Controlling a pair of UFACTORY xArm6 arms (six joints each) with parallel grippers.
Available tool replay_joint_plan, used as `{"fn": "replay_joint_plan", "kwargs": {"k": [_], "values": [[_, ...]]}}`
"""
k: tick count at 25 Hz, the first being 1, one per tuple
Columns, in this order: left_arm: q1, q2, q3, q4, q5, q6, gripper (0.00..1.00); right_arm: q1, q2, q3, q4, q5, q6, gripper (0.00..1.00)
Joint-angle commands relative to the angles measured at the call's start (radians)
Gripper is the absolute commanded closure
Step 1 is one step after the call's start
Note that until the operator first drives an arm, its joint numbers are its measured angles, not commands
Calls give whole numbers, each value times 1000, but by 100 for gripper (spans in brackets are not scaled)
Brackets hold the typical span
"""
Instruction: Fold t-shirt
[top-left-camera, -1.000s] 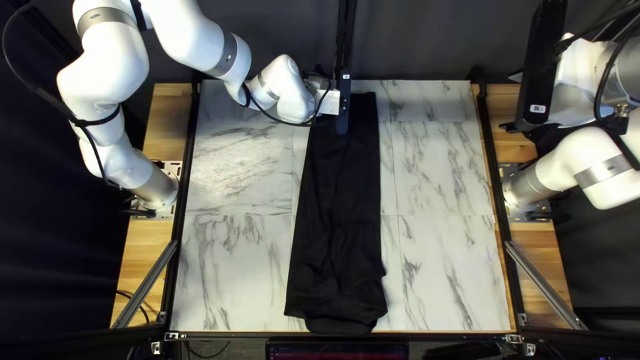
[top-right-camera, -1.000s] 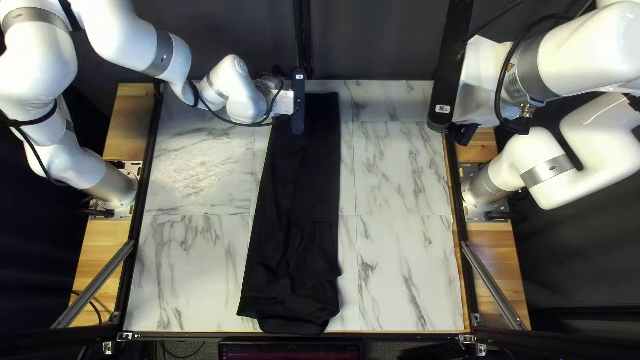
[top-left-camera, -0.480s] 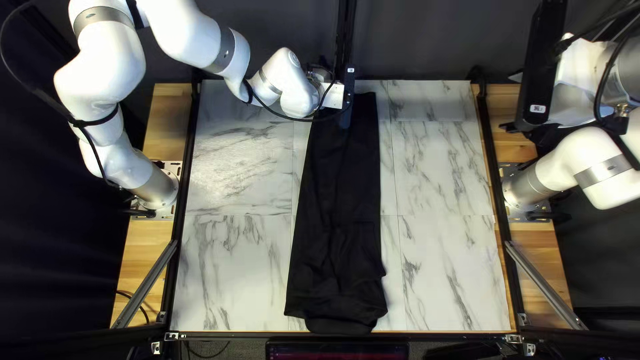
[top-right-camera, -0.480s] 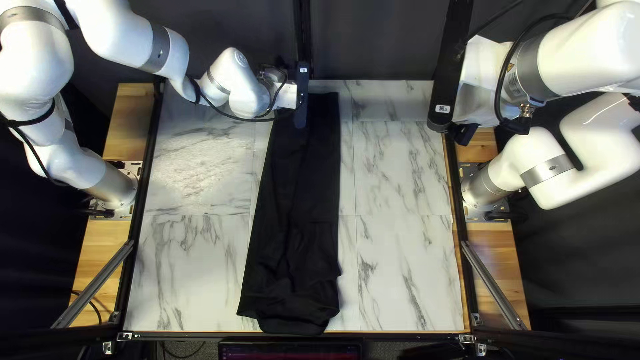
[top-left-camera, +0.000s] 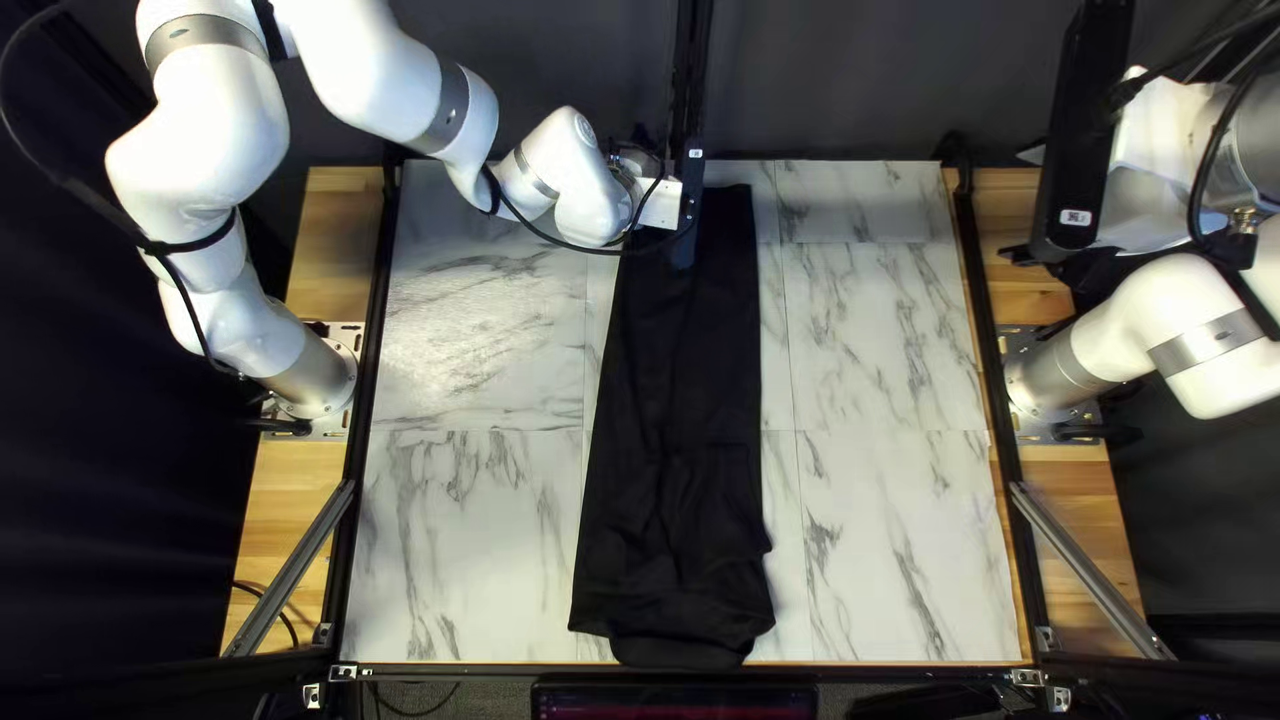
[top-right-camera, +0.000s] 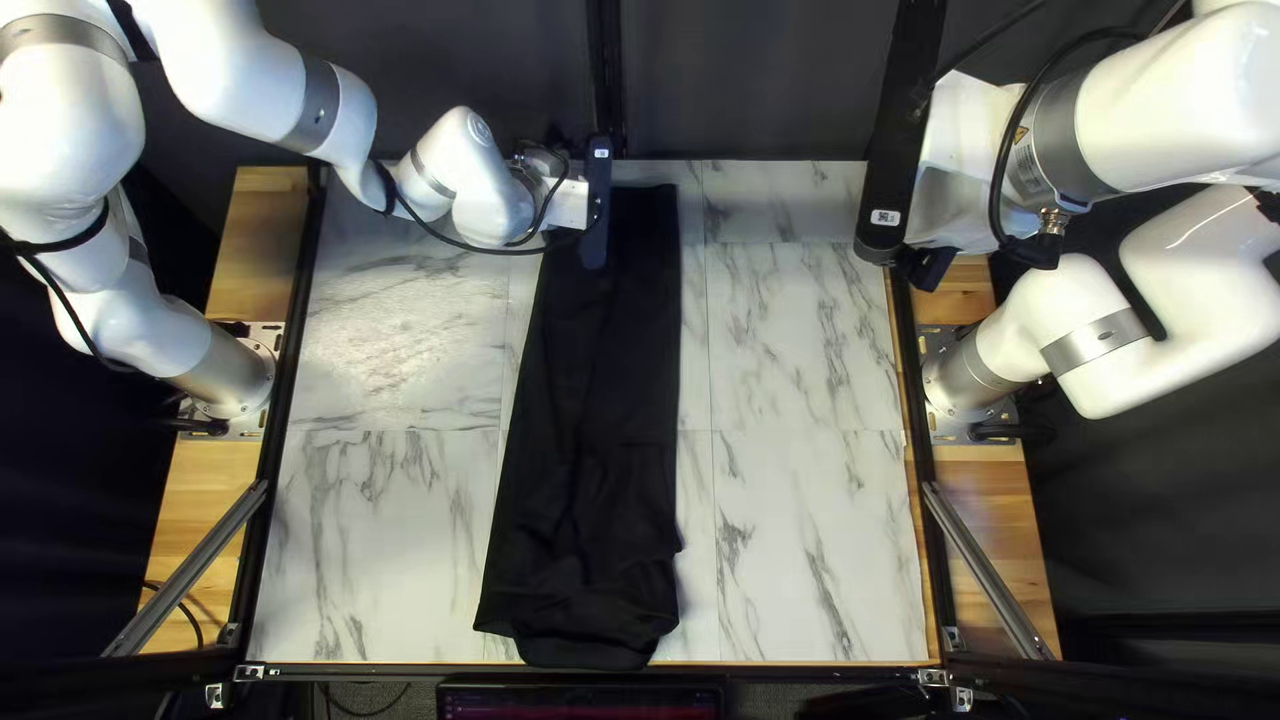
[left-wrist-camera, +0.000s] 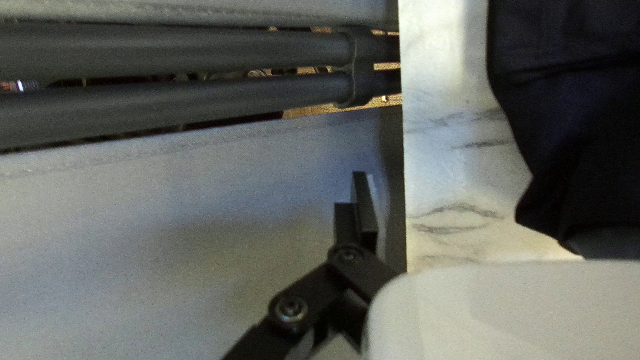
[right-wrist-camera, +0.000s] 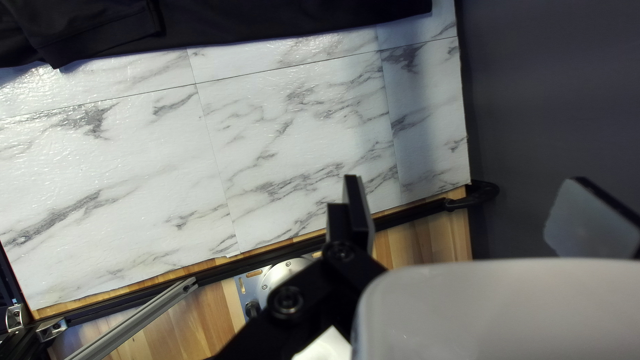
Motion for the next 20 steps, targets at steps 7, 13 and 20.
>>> {"fn": "replay_joint_plan", "kwargs": {"k": [7, 13, 20], "values": [[-10, 0, 28, 29, -13, -68, 0, 0, 0, 0, 0, 0, 0, 0], [-7, -7, 36, 28, -19, -69, 0, 0, 0, 0, 0, 0, 0, 0], [11, -3, 24, 4, -22, -31, 0, 0, 0, 0, 0, 0, 0, 0]]}}
